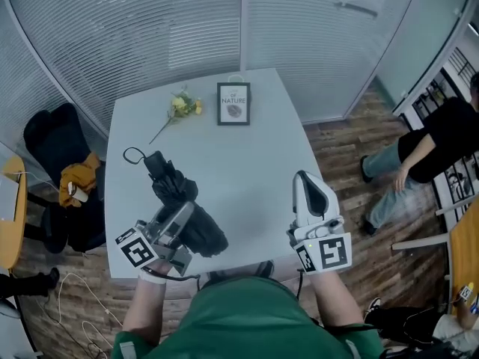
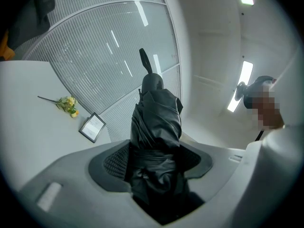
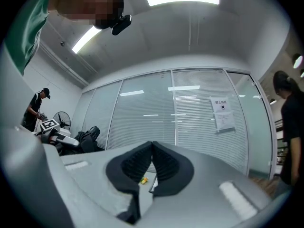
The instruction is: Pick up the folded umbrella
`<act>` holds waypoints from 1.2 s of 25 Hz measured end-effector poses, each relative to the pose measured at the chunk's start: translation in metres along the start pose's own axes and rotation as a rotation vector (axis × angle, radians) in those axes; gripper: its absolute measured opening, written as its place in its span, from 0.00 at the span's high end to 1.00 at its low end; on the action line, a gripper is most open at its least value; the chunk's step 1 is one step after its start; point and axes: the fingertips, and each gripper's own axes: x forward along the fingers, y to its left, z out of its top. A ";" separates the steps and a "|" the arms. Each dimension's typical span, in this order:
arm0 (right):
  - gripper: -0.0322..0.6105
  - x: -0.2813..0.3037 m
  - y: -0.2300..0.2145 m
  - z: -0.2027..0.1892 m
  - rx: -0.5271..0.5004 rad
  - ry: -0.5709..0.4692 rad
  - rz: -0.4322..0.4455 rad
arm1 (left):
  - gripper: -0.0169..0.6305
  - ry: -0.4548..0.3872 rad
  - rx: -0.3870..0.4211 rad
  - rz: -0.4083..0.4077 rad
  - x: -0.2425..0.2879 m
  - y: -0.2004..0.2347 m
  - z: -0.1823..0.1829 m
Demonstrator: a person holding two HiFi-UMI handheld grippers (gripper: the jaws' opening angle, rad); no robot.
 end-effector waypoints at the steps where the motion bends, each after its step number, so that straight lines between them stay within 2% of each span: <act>1: 0.95 0.000 -0.001 0.001 -0.003 -0.002 -0.004 | 0.53 0.000 0.002 -0.001 0.000 0.000 0.000; 30: 0.95 0.003 -0.003 0.004 -0.034 0.004 0.002 | 0.53 0.004 -0.024 0.006 0.000 0.003 -0.001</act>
